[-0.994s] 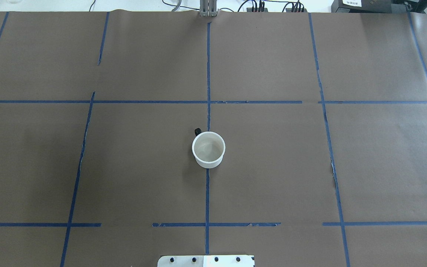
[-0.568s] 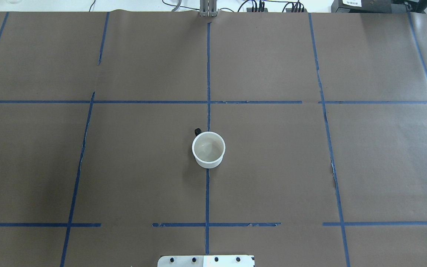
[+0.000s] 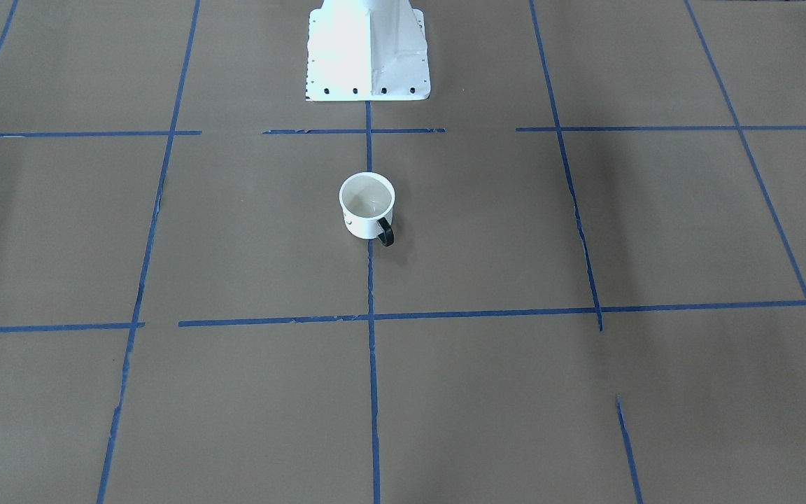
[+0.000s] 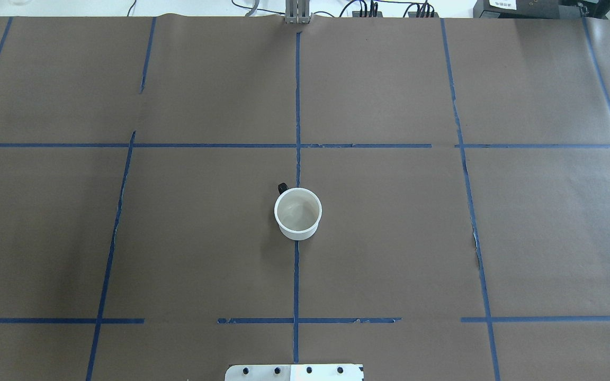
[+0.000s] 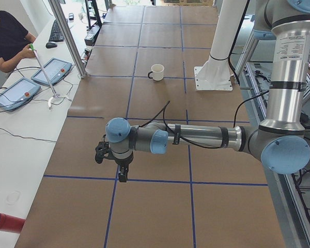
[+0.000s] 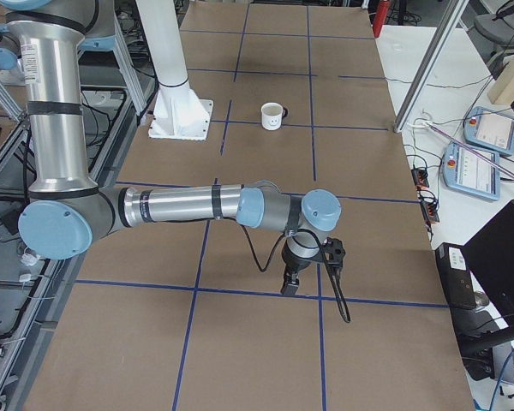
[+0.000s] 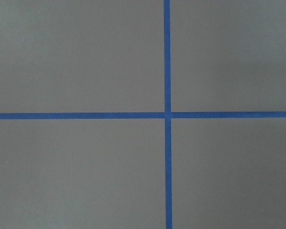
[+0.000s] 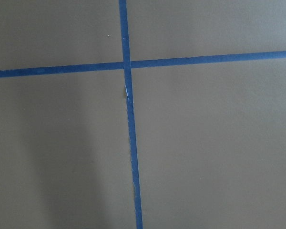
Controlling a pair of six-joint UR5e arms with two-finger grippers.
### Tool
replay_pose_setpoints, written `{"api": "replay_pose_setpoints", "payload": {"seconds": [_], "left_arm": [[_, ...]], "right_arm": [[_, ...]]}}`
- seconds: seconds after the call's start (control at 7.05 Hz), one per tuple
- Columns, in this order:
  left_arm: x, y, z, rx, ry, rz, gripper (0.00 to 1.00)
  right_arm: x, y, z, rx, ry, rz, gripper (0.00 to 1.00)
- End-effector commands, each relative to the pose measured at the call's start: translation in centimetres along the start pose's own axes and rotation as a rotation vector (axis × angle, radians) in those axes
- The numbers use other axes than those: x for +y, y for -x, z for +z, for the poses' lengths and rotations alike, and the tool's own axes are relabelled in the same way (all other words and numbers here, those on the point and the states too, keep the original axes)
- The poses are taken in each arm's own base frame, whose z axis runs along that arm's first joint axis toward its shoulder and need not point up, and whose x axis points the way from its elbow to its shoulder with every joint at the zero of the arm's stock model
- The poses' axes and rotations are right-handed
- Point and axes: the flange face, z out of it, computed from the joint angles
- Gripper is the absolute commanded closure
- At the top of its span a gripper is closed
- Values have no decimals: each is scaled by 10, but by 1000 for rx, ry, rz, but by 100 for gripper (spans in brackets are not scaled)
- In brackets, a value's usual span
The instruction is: Flip mug
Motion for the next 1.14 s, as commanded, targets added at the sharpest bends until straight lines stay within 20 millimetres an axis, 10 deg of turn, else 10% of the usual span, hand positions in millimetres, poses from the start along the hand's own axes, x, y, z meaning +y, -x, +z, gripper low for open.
{"api": "replay_pose_setpoints", "payload": {"seconds": [0.0,0.99], "left_arm": [[-1,0,-1,-1,4,11,0],[2,1,1,0,17,1,0]], "right_arm": [[0,0,0,0,0,0,0],[0,0,0,0,0,0,0]]}}
